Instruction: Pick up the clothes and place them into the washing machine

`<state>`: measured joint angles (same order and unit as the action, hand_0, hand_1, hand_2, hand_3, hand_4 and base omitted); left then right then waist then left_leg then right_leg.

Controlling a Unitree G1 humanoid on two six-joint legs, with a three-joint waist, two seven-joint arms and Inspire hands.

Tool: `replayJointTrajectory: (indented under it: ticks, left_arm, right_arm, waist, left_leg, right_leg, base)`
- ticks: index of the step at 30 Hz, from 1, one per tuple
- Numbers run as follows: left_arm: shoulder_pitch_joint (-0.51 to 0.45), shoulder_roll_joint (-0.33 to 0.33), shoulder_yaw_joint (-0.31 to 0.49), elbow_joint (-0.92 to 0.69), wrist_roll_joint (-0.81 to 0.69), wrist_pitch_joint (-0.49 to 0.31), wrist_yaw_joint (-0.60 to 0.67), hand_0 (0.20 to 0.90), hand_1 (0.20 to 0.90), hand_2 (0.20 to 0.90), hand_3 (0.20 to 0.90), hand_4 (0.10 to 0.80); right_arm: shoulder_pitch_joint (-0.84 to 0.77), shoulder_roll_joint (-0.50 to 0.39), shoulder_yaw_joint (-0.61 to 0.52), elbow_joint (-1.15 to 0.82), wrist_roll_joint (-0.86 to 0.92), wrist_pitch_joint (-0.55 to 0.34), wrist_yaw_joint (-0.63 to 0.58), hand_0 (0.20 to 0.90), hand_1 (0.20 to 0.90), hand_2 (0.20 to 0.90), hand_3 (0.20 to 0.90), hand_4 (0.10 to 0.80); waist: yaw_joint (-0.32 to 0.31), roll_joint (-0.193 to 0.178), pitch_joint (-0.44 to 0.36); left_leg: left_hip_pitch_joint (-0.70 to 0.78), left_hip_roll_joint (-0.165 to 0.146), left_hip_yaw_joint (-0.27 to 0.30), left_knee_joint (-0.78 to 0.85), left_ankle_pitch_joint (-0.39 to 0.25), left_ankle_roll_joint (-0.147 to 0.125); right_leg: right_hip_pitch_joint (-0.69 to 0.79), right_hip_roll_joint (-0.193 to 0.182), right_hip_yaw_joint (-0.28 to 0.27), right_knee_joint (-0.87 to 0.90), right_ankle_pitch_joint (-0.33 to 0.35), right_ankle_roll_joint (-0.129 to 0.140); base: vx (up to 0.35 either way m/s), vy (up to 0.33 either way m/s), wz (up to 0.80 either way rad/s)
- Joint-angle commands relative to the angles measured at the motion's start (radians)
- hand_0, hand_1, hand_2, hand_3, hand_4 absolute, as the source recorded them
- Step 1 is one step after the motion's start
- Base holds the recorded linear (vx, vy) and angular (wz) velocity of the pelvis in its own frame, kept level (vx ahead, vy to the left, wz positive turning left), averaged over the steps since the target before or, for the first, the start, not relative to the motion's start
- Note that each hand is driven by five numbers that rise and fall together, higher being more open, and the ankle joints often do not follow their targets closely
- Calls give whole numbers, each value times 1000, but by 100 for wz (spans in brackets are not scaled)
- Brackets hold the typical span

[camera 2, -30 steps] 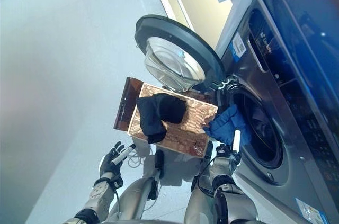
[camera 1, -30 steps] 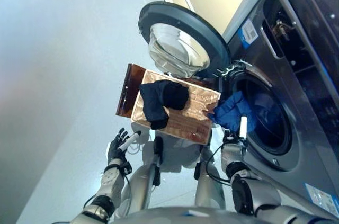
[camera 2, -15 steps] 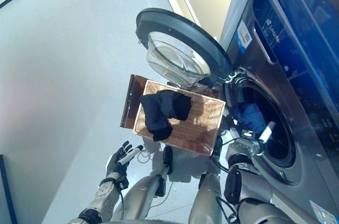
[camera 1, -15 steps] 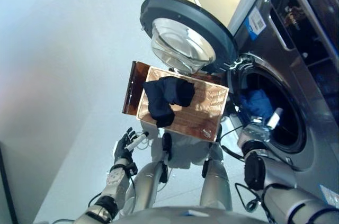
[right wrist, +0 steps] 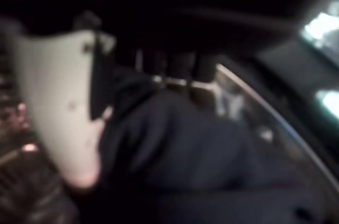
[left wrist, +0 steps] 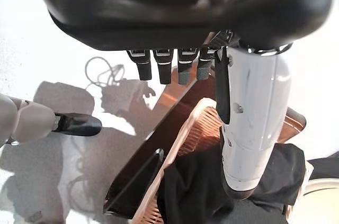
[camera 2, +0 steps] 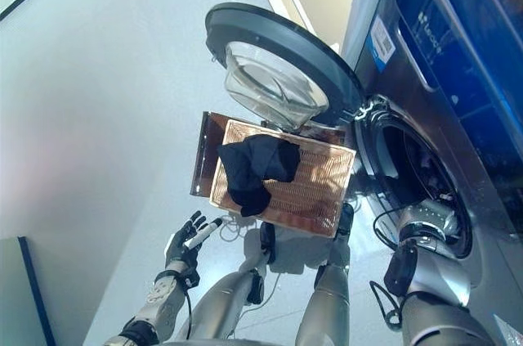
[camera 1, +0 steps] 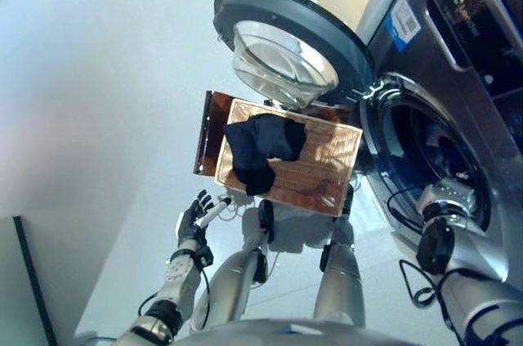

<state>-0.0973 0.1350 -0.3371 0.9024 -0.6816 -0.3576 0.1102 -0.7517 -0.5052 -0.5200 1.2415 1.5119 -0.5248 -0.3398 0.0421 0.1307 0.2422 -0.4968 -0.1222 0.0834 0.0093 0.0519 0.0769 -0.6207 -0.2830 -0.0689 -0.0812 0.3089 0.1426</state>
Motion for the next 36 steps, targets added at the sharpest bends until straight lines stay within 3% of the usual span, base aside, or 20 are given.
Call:
replayJointTrajectory:
  ticks: [1,12,13,14,15,16,24,31,36]
  left_arm:
    - [39,42,-1,-39,-1,-55,8,900,900,900,900,800]
    - [39,56,8,-24,-8,-55,10,900,900,900,900,800]
    - [37,56,9,-24,-12,-56,9,900,900,900,900,800]
    - [36,55,10,-23,-11,-56,10,900,900,900,900,800]
    - [35,55,11,-27,-14,-56,10,900,900,900,900,800]
    - [36,55,12,-28,-15,-57,11,900,900,900,900,800]
    - [39,58,33,-31,-3,-56,6,900,900,900,900,800]
    - [46,59,58,-52,13,-59,-14,900,900,900,900,800]
    - [52,56,75,-66,14,-64,-17,900,900,900,900,800]
  right_arm:
    - [-73,-185,48,-29,-96,-68,-6,200,200,200,200,300]
    - [-149,-191,134,-100,-172,-74,-20,200,200,200,200,300]
    - [-150,-188,141,-98,-177,-70,-18,274,274,274,274,353]
    - [-149,-182,143,-97,-177,-69,-16,510,510,510,510,522]
    - [-148,-177,148,-93,-179,-64,-15,510,510,510,510,522]
    - [-146,-172,150,-90,-182,-60,-14,900,900,900,900,800]
    - [-111,-145,201,-3,-260,25,-1,900,900,900,900,800]
    - [-65,-116,320,70,-445,133,30,900,900,900,900,800]
    - [-6,-29,365,27,-505,144,44,900,900,900,900,800]
  waist:
    - [5,48,3]
    - [5,40,-8]
    - [4,39,-6]
    - [4,39,-6]
    - [5,37,-4]
    - [4,36,-3]
    - [7,24,3]
    - [12,6,8]
    - [7,-12,15]
  left_leg:
    - [-31,11,-25,-64,39,-83]
    - [-46,17,-18,-63,43,-90]
    - [-47,18,-18,-62,43,-90]
    - [-48,19,-18,-61,43,-90]
    - [-48,19,-18,-60,43,-90]
    - [-49,19,-17,-60,43,-90]
    - [-49,22,-15,-46,37,-86]
    - [-48,25,-15,-34,36,-84]
    - [-40,28,-18,-19,31,-81]
  right_leg:
    - [36,41,-13,33,-79,-13]
    - [15,48,-5,40,-81,-17]
    - [13,49,-4,41,-81,-18]
    - [12,50,-3,43,-82,-18]
    - [11,50,-4,43,-82,-18]
    - [10,51,-4,44,-81,-18]
    - [14,52,-5,52,-84,-20]
    - [20,53,-8,55,-84,-23]
    - [35,54,-15,57,-84,-23]
  base:
    - [-10,-13,-5]
    - [-5,-4,-1]
    - [0,0,0]
    - [0,0,0]
    - [0,0,0]
    - [0,0,0]
    - [0,0,0]
    - [-11,-4,1]
    - [0,0,0]
